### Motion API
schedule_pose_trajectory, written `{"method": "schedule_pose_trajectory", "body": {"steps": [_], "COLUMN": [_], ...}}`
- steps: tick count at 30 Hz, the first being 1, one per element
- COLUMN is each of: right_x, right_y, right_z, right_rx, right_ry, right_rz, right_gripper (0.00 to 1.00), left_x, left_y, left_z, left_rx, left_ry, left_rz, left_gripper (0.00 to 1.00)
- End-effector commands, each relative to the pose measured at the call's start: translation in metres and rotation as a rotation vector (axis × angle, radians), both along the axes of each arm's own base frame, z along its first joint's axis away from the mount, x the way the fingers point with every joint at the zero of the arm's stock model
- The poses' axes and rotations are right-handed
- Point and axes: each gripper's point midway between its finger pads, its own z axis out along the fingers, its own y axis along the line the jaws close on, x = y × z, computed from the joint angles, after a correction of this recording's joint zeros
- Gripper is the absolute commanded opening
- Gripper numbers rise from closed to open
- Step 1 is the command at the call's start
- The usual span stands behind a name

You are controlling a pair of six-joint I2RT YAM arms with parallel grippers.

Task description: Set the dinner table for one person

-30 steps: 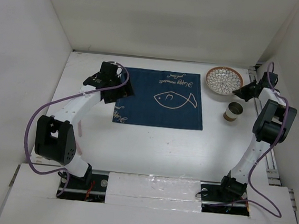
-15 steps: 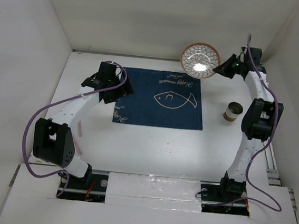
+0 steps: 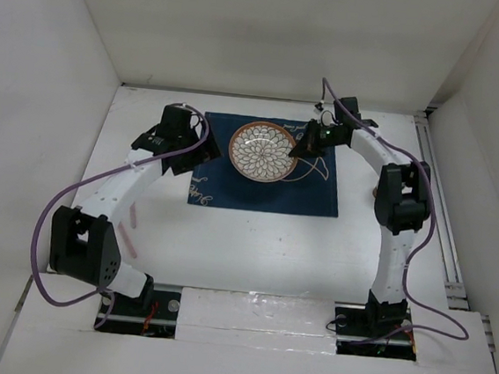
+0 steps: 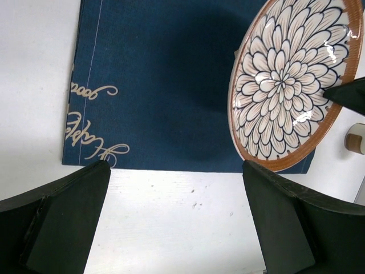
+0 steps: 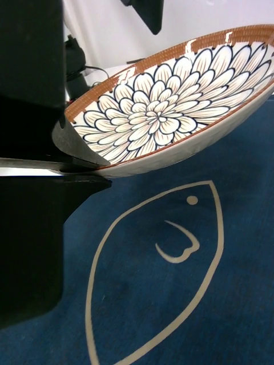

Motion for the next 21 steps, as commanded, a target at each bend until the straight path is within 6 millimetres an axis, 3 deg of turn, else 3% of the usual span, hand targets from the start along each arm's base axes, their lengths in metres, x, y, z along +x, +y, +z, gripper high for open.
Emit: {"method": "schedule_pose_trajectory", "body": {"steps": [1,8,18,21], "right_x": [0.012,0.019,0.026,0.029], "right_y": [0.013,0.009,0.011,0.013], "right_z": [0.049,0.009,-0.013,-0.009], "right_rx": [0.108,0.060,0.063,0.081], "right_ry": [-0.152,-0.088,-0.057,-0.065], "right_rz": [0.056,0.025,0.013,0.008], "right_gripper": [0.00,0.00,0.00,0.00], "left_x": [-0.004,-0.011,-0.014,-0.014], "left_y": [0.002,0.004,0.005,0.005], "left_z": [0.012,0.003,0.002,0.002], "left_rx": [-0.021,-0.023,-0.011,-0.011], "left_ry": [-0.042,-0.026,-0.031,-0.031], "left_rz": [0.007,0.014,0.001,0.001], "left_gripper": [1.00,1.00,1.00,1.00]}}
